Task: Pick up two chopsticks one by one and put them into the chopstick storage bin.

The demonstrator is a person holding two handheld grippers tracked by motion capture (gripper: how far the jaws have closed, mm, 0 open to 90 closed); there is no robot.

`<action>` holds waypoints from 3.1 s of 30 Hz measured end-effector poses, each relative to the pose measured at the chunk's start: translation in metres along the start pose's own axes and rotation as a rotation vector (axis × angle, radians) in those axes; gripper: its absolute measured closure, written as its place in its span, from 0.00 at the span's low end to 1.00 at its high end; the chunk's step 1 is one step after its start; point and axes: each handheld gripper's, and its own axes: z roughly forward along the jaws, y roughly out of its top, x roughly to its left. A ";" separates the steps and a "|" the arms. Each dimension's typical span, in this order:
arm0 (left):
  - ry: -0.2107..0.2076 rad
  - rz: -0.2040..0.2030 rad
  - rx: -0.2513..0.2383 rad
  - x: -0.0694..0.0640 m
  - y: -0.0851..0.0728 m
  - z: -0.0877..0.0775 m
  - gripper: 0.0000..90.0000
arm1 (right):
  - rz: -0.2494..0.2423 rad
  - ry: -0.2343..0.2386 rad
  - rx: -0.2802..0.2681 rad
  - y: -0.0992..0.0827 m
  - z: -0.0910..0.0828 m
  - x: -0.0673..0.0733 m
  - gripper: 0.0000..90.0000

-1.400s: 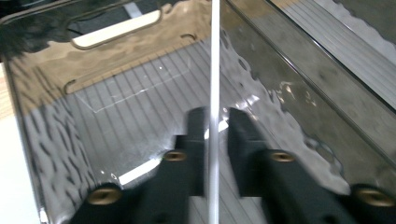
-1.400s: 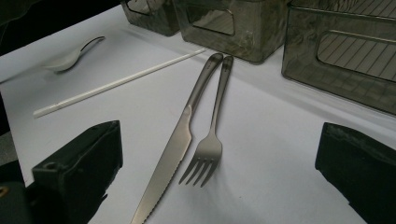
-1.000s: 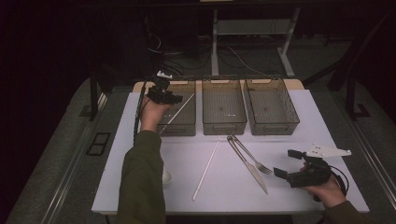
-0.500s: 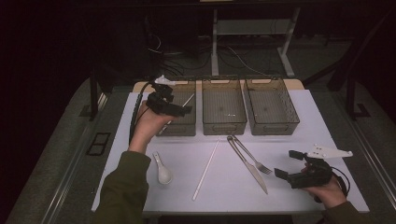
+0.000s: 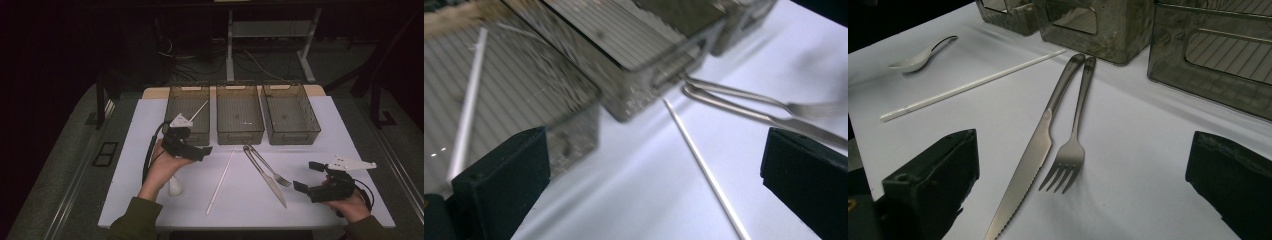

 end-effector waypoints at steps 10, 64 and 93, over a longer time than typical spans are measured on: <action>-0.038 0.061 0.055 -0.036 -0.036 0.008 0.00 | -0.029 0.003 0.013 -0.002 0.011 0.001 0.01; -0.077 0.042 0.206 -0.067 -0.067 0.030 0.86 | -0.034 -0.007 0.012 -0.002 0.009 0.003 0.01; 0.053 0.040 0.263 -0.039 -0.071 0.021 0.89 | -0.033 -0.006 0.010 -0.002 0.008 0.003 0.01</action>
